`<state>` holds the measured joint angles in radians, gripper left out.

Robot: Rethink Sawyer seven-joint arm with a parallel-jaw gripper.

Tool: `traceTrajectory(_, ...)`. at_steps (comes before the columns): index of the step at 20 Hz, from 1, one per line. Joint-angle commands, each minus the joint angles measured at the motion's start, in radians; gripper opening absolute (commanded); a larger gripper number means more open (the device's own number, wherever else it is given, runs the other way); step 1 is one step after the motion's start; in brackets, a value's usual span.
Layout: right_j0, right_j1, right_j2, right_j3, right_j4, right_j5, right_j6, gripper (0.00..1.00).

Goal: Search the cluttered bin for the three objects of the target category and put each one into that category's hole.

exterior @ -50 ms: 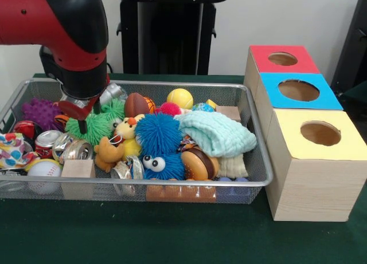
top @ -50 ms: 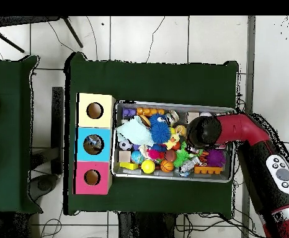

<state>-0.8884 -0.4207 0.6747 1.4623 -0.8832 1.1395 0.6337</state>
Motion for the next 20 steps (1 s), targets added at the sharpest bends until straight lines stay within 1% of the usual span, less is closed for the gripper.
traceTrajectory(1,-0.038,0.048,-0.015,-0.025,-0.107,-0.142,-0.239,1.00)
traceTrajectory(3,-0.042,0.045,-0.014,-0.016,-0.114,-0.171,-0.237,1.00)
traceTrajectory(8,-0.040,0.044,-0.035,-0.024,-0.133,-0.188,-0.239,1.00)
traceTrajectory(14,-0.019,0.034,-0.050,-0.031,-0.135,-0.133,-0.244,1.00)
traceTrajectory(20,-0.027,0.047,-0.063,-0.014,-0.136,-0.131,-0.226,1.00)
